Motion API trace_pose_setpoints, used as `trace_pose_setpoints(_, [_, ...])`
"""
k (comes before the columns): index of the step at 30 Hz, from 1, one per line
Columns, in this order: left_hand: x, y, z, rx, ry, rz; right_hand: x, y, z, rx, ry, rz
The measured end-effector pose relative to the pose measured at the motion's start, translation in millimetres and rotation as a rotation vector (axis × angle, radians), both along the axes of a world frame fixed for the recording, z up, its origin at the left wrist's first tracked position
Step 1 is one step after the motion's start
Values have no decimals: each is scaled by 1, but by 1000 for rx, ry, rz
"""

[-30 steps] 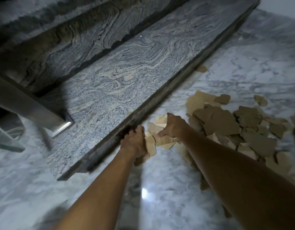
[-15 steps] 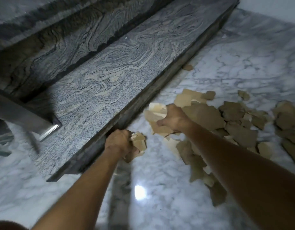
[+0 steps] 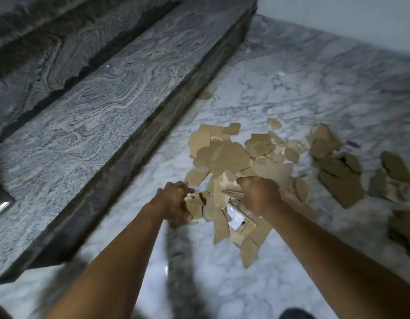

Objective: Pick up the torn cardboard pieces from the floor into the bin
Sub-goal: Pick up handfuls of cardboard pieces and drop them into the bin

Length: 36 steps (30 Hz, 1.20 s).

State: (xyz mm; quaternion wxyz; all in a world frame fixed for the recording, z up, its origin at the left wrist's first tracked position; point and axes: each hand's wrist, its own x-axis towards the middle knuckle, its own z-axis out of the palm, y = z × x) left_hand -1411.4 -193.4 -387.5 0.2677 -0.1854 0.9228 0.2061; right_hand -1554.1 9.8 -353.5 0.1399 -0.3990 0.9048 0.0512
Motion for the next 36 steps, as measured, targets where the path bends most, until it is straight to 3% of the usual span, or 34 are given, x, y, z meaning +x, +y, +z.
trace_pose_setpoints(5, [9,-7,4,148,64,168,-19,3,2,-68,-72,-131])
trace_pose_setpoints(8, [16,-15,11,165,75,234,-50,2,29,-139,-238,-234])
trace_pose_setpoints(11, [23,-20,23,183,85,276,-66,-11,43,-104,-361,-122])
trace_pose_setpoints(14, [31,-25,23,152,109,351,-52,-38,40,84,-465,57])
trace_pose_setpoints(19, [53,-13,-1,260,186,459,-28,-73,-9,321,-202,480])
trace_pose_setpoints(23, [56,-11,-9,354,212,537,-21,-72,-3,302,-105,532])
trace_pose_setpoints(26, [47,-17,-1,364,173,466,-17,-64,5,214,-125,504])
trace_pose_setpoints(29, [31,-28,14,322,120,316,-25,-49,18,10,-400,297])
trace_pose_setpoints(32, [10,-24,27,365,61,231,-47,-28,42,-188,-450,118])
trace_pose_setpoints(36, [-20,25,22,313,16,-242,-69,14,53,-51,-317,-26])
